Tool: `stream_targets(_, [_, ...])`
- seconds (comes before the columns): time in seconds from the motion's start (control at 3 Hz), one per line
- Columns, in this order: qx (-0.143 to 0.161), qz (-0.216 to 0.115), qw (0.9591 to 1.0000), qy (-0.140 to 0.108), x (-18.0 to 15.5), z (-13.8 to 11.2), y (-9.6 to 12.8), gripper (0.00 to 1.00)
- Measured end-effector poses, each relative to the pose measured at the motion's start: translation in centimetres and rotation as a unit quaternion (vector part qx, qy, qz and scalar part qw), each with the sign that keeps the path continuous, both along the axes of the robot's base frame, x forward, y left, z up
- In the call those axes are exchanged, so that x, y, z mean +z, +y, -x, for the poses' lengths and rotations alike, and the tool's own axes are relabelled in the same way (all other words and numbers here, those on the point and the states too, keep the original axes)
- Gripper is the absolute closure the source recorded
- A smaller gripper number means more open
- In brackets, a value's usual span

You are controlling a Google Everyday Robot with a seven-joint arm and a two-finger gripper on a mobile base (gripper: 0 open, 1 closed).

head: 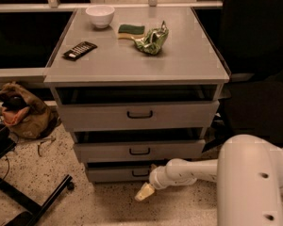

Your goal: Open bottom drawer

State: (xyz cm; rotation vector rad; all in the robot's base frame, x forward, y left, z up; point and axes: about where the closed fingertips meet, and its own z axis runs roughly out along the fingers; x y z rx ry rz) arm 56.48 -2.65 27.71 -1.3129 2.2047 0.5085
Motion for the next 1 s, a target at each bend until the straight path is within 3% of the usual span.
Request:
stream_targets(0.33, [-0.007,-0.02,0.9997,0.01,-4.6,-3.9,0.8,0.0])
stream_targets(0.67, [-0.007,-0.02,0.9997,0.01,-4.6,-3.9,0.8,0.0])
stream_targets(1.0, [-0.021,-0.014,0.9995,-0.018,-5.7,-5.4,1.2,0.0])
